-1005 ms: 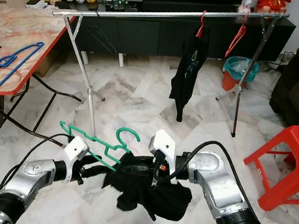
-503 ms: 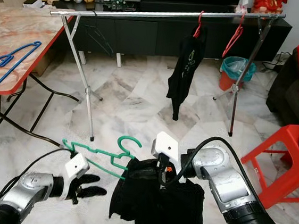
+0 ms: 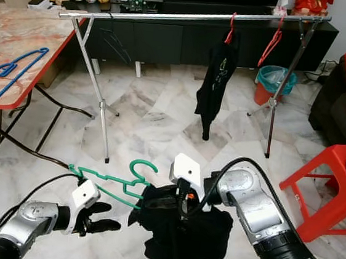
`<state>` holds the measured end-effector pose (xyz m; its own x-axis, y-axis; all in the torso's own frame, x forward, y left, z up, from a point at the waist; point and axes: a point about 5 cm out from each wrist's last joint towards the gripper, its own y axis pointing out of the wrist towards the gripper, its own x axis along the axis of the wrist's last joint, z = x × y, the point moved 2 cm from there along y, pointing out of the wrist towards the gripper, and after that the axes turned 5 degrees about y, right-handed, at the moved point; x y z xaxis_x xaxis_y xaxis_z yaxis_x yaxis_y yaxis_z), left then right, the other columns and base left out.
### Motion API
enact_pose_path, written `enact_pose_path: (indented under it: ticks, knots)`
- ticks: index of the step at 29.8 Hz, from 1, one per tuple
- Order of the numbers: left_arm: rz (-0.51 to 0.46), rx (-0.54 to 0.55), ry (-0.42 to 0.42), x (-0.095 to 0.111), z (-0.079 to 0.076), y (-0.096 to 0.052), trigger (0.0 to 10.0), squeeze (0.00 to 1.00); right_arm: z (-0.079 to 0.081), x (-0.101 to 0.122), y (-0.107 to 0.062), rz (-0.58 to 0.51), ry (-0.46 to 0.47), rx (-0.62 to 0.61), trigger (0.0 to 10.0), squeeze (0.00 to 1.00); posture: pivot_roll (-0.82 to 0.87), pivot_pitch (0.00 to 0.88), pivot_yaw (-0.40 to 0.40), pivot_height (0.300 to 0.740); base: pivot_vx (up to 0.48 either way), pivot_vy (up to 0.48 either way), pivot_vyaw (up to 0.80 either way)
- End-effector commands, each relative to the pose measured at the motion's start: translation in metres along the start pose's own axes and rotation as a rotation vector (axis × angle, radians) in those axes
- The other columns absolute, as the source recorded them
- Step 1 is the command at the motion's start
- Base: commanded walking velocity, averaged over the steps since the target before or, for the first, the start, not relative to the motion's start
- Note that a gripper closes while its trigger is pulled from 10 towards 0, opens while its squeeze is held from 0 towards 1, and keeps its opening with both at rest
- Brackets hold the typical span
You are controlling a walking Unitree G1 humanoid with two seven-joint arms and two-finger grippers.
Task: Hang hanger
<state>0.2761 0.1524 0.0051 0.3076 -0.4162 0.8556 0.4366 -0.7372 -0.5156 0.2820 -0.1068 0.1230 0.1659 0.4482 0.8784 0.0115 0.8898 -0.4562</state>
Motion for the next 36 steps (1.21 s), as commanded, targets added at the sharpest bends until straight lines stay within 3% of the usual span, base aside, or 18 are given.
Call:
enact_pose_path:
  ticks: [1, 12, 13, 14, 19, 28, 36]
  knots:
    - [0.033, 0.006, -0.004, -0.005, 0.0, 0.001, 10.0, 1.0, 0.006, 0.027, 0.003, -0.053, -0.1, 0.072, 10.0, 0.0, -0.02, 0.026, 0.027, 0.74, 0.0, 0.0, 0.0]
    - [0.016, -0.008, -0.023, -0.005, -0.003, 0.006, 10.0, 1.0, 0.0, 0.035, 0.007, -0.062, -0.116, 0.055, 10.0, 0.0, -0.02, 0.027, 0.022, 0.74, 0.0, 0.0, 0.0]
    - [0.017, -0.009, -0.022, -0.005, -0.003, 0.006, 10.0, 0.87, 0.0, 0.035, 0.008, -0.063, -0.116, 0.053, 10.0, 0.0, -0.02, 0.027, 0.021, 0.74, 0.0, 0.0, 0.0]
    - [0.024, -0.018, -0.026, -0.006, -0.004, 0.006, 10.0, 0.0, 0.0, 0.036, 0.009, -0.066, -0.117, 0.052, 10.0, 0.0, -0.02, 0.027, 0.021, 0.74, 0.0, 0.0, 0.0]
    - [0.039, -0.058, -0.042, -0.01, -0.007, 0.005, 10.0, 0.0, 0.0, 0.04, 0.017, -0.087, -0.125, 0.036, 10.0, 0.0, -0.02, 0.027, 0.02, 0.74, 0.0, 0.0, 0.0]
    - [0.026, -0.021, -0.038, -0.008, -0.006, 0.007, 10.0, 0.0, 0.007, 0.05, 0.033, -0.165, -0.1, 0.048, 10.0, 0.0, -0.02, 0.023, 0.018, 0.74, 0.0, 0.0, 0.0]
    - [0.035, 0.026, -0.022, -0.008, -0.002, 0.008, 10.0, 0.0, 0.008, 0.054, 0.033, -0.181, -0.098, 0.051, 10.0, 0.0, -0.02, 0.025, 0.018, 0.74, 0.0, 0.0, 0.0]
